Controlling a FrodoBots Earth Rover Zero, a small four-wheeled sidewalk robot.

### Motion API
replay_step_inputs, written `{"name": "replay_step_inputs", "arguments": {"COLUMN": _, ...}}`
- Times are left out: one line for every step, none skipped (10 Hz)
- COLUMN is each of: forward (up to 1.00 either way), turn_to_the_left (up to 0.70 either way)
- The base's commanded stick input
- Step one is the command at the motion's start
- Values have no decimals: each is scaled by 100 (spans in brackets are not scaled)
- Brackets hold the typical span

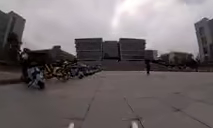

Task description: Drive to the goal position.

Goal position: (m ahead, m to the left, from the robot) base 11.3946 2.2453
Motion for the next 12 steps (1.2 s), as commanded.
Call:
{"name": "replay_step_inputs", "arguments": {"forward": 70, "turn_to_the_left": 0}}
{"name": "replay_step_inputs", "arguments": {"forward": 70, "turn_to_the_left": 0}}
{"name": "replay_step_inputs", "arguments": {"forward": 70, "turn_to_the_left": 0}}
{"name": "replay_step_inputs", "arguments": {"forward": 70, "turn_to_the_left": 0}}
{"name": "replay_step_inputs", "arguments": {"forward": 70, "turn_to_the_left": 0}}
{"name": "replay_step_inputs", "arguments": {"forward": 70, "turn_to_the_left": 0}}
{"name": "replay_step_inputs", "arguments": {"forward": 70, "turn_to_the_left": 0}}
{"name": "replay_step_inputs", "arguments": {"forward": 70, "turn_to_the_left": 0}}
{"name": "replay_step_inputs", "arguments": {"forward": 70, "turn_to_the_left": 0}}
{"name": "replay_step_inputs", "arguments": {"forward": 70, "turn_to_the_left": 0}}
{"name": "replay_step_inputs", "arguments": {"forward": 70, "turn_to_the_left": 0}}
{"name": "replay_step_inputs", "arguments": {"forward": 70, "turn_to_the_left": 0}}
